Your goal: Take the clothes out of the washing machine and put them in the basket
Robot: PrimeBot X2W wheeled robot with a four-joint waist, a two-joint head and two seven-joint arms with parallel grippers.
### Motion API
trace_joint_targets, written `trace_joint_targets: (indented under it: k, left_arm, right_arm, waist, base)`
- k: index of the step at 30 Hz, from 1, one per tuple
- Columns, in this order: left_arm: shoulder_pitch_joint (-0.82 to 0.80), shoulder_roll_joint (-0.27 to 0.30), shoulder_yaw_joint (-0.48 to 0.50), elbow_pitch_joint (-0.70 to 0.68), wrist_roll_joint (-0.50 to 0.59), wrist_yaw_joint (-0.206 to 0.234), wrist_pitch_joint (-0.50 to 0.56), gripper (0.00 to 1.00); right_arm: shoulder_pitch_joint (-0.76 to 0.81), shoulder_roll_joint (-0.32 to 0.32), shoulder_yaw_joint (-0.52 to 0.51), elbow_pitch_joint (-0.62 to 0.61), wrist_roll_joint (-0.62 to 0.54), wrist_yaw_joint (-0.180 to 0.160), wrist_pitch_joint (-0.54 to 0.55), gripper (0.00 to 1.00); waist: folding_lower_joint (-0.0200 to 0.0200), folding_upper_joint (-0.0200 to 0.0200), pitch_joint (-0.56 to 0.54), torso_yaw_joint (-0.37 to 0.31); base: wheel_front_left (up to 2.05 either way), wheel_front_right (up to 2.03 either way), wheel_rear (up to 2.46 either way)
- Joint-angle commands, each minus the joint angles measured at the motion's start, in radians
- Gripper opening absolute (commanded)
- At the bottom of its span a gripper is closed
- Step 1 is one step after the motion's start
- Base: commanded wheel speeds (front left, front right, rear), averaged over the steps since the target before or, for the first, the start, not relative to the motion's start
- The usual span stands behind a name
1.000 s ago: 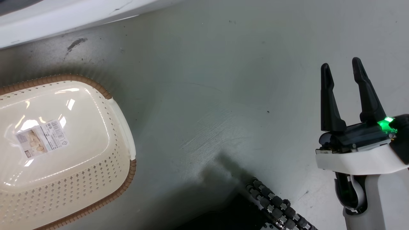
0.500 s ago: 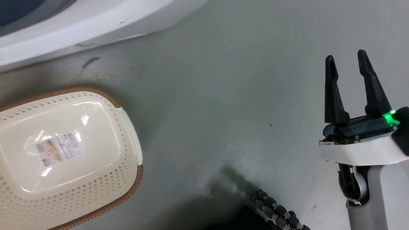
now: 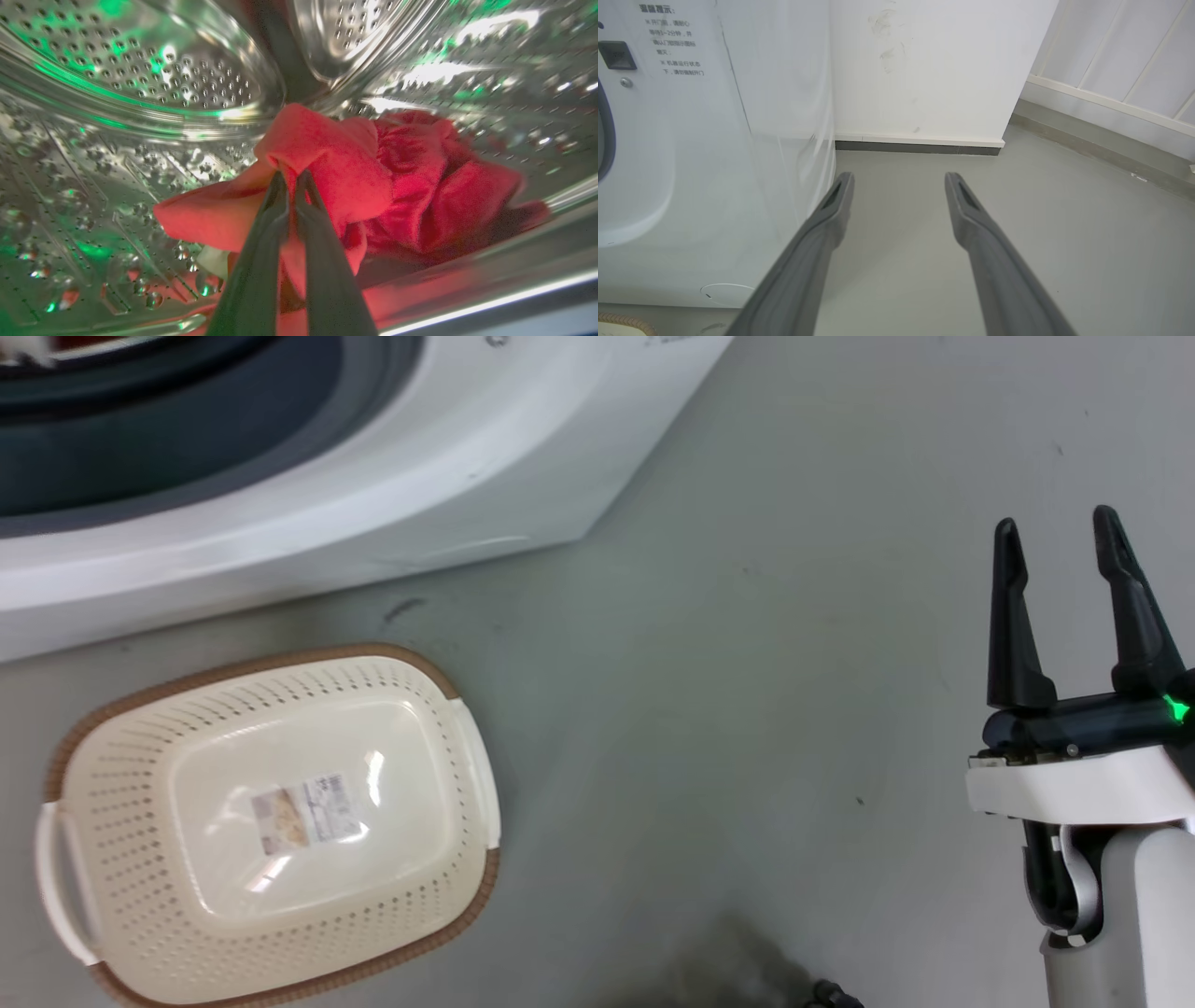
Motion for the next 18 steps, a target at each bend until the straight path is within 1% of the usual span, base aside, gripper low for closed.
trace_joint_targets:
  k: [1,2,4,6,9,14,18]
  left_arm:
    - [0.053,-0.027,-0.004,0.005,-0.007,0.005,-0.047,0.00]
    - [0.073,-0.037,-0.001,0.008,-0.017,0.007,-0.074,0.00]
    - [0.116,-0.052,-0.018,0.003,0.004,0.019,-0.141,0.00]
    - [0.175,-0.079,-0.018,0.006,-0.008,0.025,-0.197,0.00]
    - [0.221,-0.103,-0.009,-0.011,-0.021,0.043,-0.255,0.00]
    - [0.310,-0.143,0.018,-0.078,-0.049,0.061,-0.292,0.00]
    - [0.393,-0.148,0.053,-0.185,-0.063,0.081,-0.297,0.00]
  right_arm:
    - [0.012,-0.001,-0.014,0.003,-0.010,-0.001,-0.002,1.00]
    - [0.018,-0.001,-0.019,0.005,-0.016,-0.001,-0.002,1.00]
    - [0.025,-0.001,-0.029,0.010,-0.022,-0.001,-0.002,1.00]
    - [0.037,-0.001,-0.036,0.016,-0.029,-0.001,-0.002,1.00]
    - [0.052,-0.001,-0.045,0.017,-0.044,-0.001,-0.002,1.00]
    - [0.084,-0.001,-0.067,0.021,-0.062,-0.001,-0.002,1.00]
    - [0.103,-0.001,-0.091,0.020,-0.082,-0.001,-0.002,1.00]
  waist:
    - [0.0001,0.0000,-0.080,0.058]
    - [0.0001,0.0000,-0.097,0.065]
    - [0.0001,0.0000,-0.135,0.076]
    - [0.0001,0.0000,-0.177,0.085]
    - [0.0001,0.0000,-0.219,0.106]
    - [0.0001,0.0000,-0.285,0.142]
    - [0.0001,0.0000,-0.327,0.166]
  base:
    - [0.00,0.00,0.00]
    - [0.00,0.00,0.00]
    - [0.00,0.00,0.00]
    - [0.00,0.00,0.00]
    - [0.00,0.00,0.00]
    - [0.00,0.00,0.00]
    - [0.00,0.00,0.00]
